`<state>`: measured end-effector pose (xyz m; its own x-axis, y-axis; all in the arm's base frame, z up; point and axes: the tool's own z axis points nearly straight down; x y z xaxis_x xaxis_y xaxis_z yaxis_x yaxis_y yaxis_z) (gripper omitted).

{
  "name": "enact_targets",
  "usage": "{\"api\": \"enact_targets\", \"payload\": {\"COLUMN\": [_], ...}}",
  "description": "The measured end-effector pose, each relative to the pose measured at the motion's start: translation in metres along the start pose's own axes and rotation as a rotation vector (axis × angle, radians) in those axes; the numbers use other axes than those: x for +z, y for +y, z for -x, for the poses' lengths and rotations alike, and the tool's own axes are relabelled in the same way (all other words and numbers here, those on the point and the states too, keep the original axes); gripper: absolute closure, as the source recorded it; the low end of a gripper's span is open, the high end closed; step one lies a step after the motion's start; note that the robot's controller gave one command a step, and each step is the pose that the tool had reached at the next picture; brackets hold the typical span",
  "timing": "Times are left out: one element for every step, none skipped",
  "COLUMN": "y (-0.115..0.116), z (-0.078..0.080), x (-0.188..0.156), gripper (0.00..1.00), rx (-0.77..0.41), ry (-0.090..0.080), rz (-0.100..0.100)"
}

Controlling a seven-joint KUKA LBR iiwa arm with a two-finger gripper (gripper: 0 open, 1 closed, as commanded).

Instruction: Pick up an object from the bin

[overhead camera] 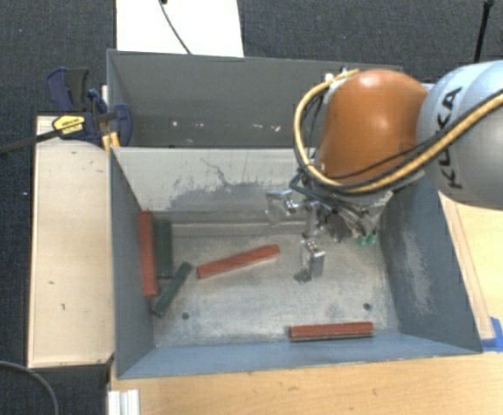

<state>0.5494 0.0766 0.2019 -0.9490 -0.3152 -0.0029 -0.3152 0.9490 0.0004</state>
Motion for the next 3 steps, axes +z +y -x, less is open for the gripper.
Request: {"api": "enact_targets", "payload": {"y": [0.063, 0.06, 0.058], "z": [0.031, 0.033, 0.049], "x": [0.136, 0.131, -0.018], "gripper": [0.0, 1.0, 1.0], "rx": [-0.038, -0.031, -0.055], "ry": [0.007, 0.0, -0.009], "rz": [0.003, 0.001, -0.001]}}
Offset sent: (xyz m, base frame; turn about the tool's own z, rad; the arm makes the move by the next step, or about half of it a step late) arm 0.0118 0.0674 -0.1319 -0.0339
